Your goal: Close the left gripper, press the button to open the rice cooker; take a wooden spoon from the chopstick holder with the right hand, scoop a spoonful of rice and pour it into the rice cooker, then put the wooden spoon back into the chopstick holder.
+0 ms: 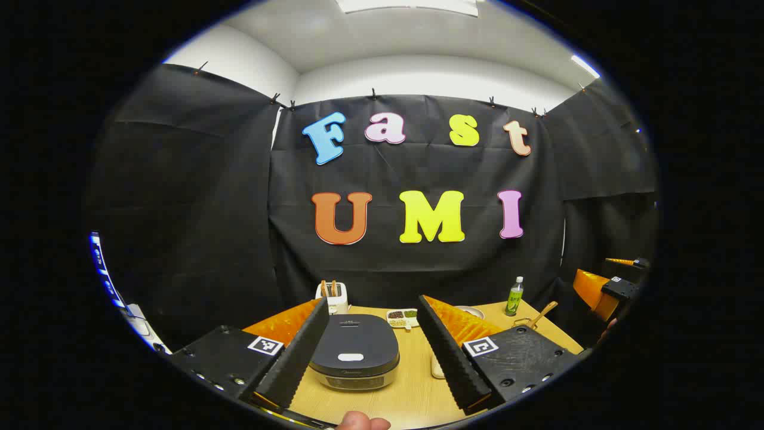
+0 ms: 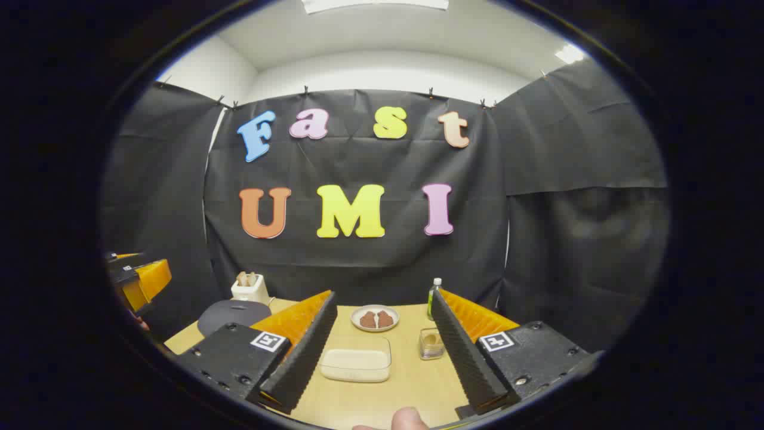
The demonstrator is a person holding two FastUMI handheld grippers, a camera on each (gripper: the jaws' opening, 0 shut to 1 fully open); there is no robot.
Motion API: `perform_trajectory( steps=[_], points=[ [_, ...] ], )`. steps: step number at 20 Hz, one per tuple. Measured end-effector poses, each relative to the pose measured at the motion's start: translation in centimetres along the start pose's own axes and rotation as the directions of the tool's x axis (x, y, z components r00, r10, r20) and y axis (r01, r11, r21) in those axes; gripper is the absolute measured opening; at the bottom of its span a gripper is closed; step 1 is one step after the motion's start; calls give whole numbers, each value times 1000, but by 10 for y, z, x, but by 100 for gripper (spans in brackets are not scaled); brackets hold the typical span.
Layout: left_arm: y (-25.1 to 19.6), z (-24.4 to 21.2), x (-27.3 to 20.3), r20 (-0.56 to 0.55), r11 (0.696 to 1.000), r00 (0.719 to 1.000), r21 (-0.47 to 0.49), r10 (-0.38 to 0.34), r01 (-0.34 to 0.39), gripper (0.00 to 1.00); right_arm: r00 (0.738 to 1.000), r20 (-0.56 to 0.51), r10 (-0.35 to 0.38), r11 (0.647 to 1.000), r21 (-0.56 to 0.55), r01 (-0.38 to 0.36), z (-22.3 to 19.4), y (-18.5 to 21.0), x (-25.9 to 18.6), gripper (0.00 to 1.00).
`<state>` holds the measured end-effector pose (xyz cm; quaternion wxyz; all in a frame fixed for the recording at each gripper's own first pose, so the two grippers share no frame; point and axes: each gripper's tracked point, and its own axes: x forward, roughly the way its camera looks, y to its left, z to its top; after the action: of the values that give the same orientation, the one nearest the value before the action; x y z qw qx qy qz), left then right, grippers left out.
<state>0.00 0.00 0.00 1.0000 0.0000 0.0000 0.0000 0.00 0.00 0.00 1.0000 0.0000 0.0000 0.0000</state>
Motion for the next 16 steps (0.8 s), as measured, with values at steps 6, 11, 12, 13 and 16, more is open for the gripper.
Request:
perform_trajectory(
  steps=[6,11,12,13,16],
  points=[
    [1,-3,-1,-16,1000,1000,8,7,-7,94,1000,0,14,1000,-2,-14,-4,5,0,100],
    [3,-1,-2,-16,1000,1000,3,23,-23,94,1000,-15,15,1000,-1,-15,-6,6,6,100],
    [4,-2,-1,-18,1000,999,4,31,-31,94,1000,-12,16,1000,1,-16,-4,6,7,100],
    [4,-3,-1,-20,999,999,5,38,-38,94,1000,-9,18,1000,3,-17,-4,7,8,100],
    [5,-4,0,-22,998,998,-10,54,-54,94,999,-33,39,999,-4,-39,-8,12,12,100]
  ],
)
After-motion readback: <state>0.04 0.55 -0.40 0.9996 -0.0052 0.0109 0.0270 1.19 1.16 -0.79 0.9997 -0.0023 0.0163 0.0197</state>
